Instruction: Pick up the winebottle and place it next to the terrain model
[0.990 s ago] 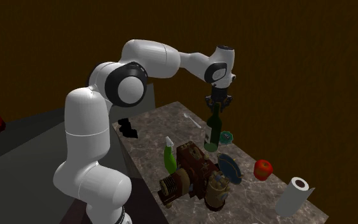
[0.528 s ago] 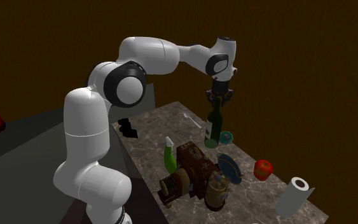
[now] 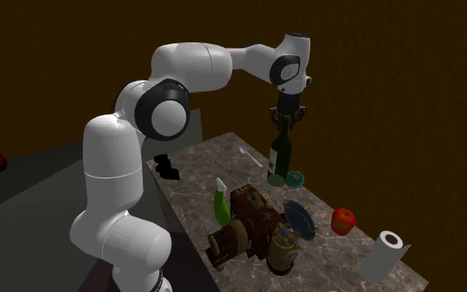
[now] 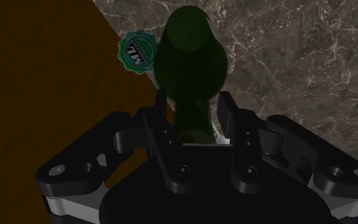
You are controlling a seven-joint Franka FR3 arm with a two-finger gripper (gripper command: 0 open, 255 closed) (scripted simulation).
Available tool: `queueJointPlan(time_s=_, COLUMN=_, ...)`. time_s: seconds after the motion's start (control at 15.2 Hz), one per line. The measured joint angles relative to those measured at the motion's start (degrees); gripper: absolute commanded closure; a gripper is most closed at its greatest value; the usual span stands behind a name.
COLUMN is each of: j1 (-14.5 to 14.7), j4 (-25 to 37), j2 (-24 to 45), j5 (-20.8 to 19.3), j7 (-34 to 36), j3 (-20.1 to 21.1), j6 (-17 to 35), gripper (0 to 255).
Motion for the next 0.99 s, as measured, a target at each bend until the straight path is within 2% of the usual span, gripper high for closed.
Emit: queueJointPlan(time_s=0.99, j1=-2.9, j4=16.0, j2=3.1, j5=1.6, j7=0.3, j3=-0.3, j6=-13.2, gripper=255)
